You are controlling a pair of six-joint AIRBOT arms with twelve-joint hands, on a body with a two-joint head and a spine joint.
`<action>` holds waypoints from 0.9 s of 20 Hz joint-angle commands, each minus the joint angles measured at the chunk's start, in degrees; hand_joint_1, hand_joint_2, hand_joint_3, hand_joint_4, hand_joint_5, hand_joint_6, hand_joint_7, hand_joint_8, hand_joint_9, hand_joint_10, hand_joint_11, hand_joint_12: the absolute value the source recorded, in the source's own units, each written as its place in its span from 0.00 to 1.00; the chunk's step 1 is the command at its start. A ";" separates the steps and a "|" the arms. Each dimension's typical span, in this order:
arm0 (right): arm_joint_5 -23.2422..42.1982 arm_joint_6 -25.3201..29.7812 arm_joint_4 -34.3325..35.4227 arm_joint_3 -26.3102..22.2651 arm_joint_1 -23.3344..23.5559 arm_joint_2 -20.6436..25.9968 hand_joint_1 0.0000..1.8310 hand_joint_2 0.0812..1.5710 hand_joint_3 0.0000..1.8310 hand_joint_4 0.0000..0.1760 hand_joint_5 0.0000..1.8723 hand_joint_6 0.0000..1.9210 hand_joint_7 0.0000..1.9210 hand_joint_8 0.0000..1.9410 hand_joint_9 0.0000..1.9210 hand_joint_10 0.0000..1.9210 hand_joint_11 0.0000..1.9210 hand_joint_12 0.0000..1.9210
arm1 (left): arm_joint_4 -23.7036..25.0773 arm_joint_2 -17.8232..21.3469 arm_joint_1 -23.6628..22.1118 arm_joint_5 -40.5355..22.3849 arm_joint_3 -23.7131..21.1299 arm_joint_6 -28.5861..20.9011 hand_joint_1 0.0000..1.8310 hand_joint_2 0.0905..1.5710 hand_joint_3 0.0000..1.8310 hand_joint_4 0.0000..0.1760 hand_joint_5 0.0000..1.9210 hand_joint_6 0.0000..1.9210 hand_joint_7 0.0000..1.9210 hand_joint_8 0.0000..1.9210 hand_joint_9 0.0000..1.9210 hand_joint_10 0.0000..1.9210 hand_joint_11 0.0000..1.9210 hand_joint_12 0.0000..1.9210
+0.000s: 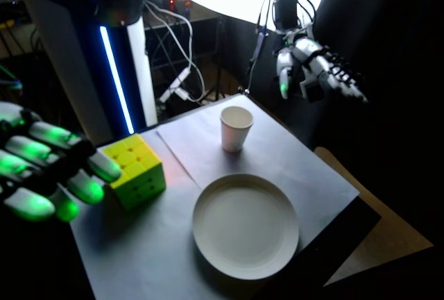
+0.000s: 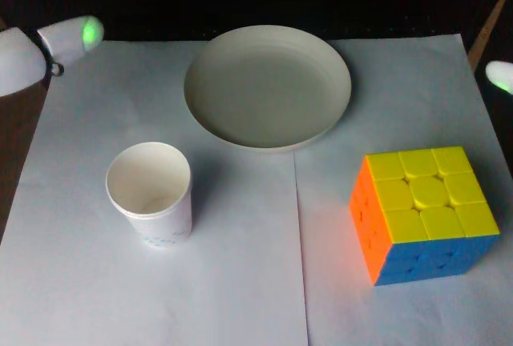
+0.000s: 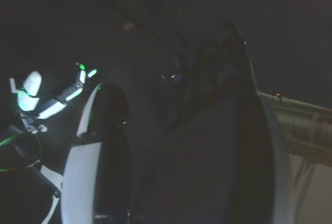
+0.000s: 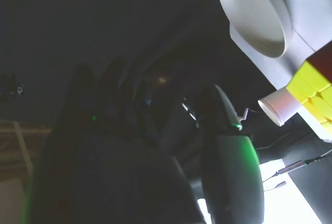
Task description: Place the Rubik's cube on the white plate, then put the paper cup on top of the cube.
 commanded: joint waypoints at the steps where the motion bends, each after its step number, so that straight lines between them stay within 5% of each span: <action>1: 5.65 -1.45 0.27 0.09 1.34 0.13 0.10 0.83 0.02 0.10 0.00 0.00 0.00 0.00 0.00 0.00 0.00 0.00 | -0.79 -0.17 -0.97 -6.24 -0.10 0.69 0.13 0.84 0.00 0.40 0.02 0.00 0.00 0.00 0.00 0.00 0.00 0.00; 3: 1.93 -3.53 -1.26 0.07 4.40 -0.28 0.09 0.82 0.02 0.11 0.00 0.00 0.00 0.00 0.00 0.00 0.00 0.00 | -0.18 0.06 -1.72 -4.98 -0.51 2.38 0.10 0.85 0.00 0.43 0.02 0.00 0.00 0.00 0.00 0.00 0.00 0.00; 4: 0.73 -4.40 -1.88 0.07 5.47 -0.46 0.06 0.79 0.00 0.30 0.00 0.00 0.00 0.00 0.00 0.00 0.00 0.00 | 0.07 0.12 -1.83 -4.71 -0.51 2.40 0.07 0.85 0.00 0.31 0.02 0.00 0.00 0.00 0.00 0.00 0.00 0.00; 5: 0.25 -4.84 -2.13 0.08 5.79 -0.61 0.05 0.77 0.00 0.40 0.00 0.00 0.00 0.00 0.00 0.00 0.00 0.00 | 0.46 0.12 -1.95 -4.24 -0.49 2.40 0.04 0.84 0.00 0.42 0.02 0.00 0.00 0.00 0.00 0.00 0.00 0.00; 8: 0.24 -4.82 -2.93 -0.61 5.79 -0.62 0.09 0.76 0.00 0.25 0.00 0.00 0.00 0.00 0.00 0.00 0.00 0.00 | 1.07 0.01 -2.49 -3.41 -0.39 2.41 0.06 0.82 0.00 0.47 0.01 0.00 0.00 0.00 0.00 0.00 0.00 0.00; 9: 0.24 -4.80 -3.49 -0.97 5.79 -0.60 0.11 0.74 0.00 0.24 0.00 0.00 0.00 0.00 0.00 0.00 0.00 0.00 | 1.05 0.03 -2.49 -3.33 -0.34 2.41 0.06 0.82 0.00 0.43 0.01 0.00 0.00 0.00 0.00 0.00 0.00 0.00; 11: 0.24 -4.64 -4.71 -1.83 5.78 -0.57 0.21 0.71 0.00 0.05 0.00 0.00 0.00 0.00 0.00 0.00 0.01 0.00 | 0.71 0.06 -2.49 -3.10 -0.19 2.41 0.10 0.83 0.00 0.16 0.03 0.00 0.00 0.00 0.00 0.00 0.00 0.00; 12: 0.24 -3.80 -5.46 -2.22 5.69 -0.57 0.23 0.69 0.00 0.00 0.00 0.00 0.00 0.00 0.00 0.00 0.01 0.01 | 0.39 0.06 -2.48 -2.99 -0.08 2.42 0.10 0.83 0.00 0.24 0.02 0.00 0.00 0.00 0.00 0.00 0.00 0.00; 14: 0.24 1.11 -8.00 -2.34 4.88 -0.61 0.26 0.63 0.01 0.00 0.00 0.00 0.00 0.00 0.00 0.00 0.00 0.43 | -0.09 0.03 -2.48 -2.59 0.11 2.44 0.08 0.84 0.00 0.25 0.02 0.00 0.00 0.00 0.00 0.00 0.00 0.00; 16: 0.25 6.05 -10.46 -2.36 3.83 -0.65 0.31 0.63 0.00 0.00 0.00 0.00 0.00 0.00 0.00 0.00 0.00 0.26 | -0.85 -0.02 -2.48 -2.16 0.31 2.66 0.10 0.84 0.00 0.41 0.02 0.00 0.00 0.00 0.00 0.00 0.00 0.00; 17: 0.25 7.21 -11.23 -2.67 2.74 -0.60 0.33 0.64 0.00 0.00 0.00 0.00 0.00 0.00 0.00 0.00 0.00 0.09 | -1.28 -0.03 -2.47 -1.92 0.41 2.88 0.08 0.84 0.00 0.38 0.01 0.00 0.00 0.00 0.00 0.00 0.00 0.00; 18: 0.21 7.21 -11.54 -3.27 1.75 -0.47 0.33 0.64 0.00 0.00 0.00 0.00 0.00 0.00 0.00 0.00 0.00 0.09 | -1.57 -0.03 -2.47 -1.63 0.43 3.24 0.09 0.85 0.00 0.34 0.00 0.00 0.00 0.00 0.00 0.00 0.00 0.00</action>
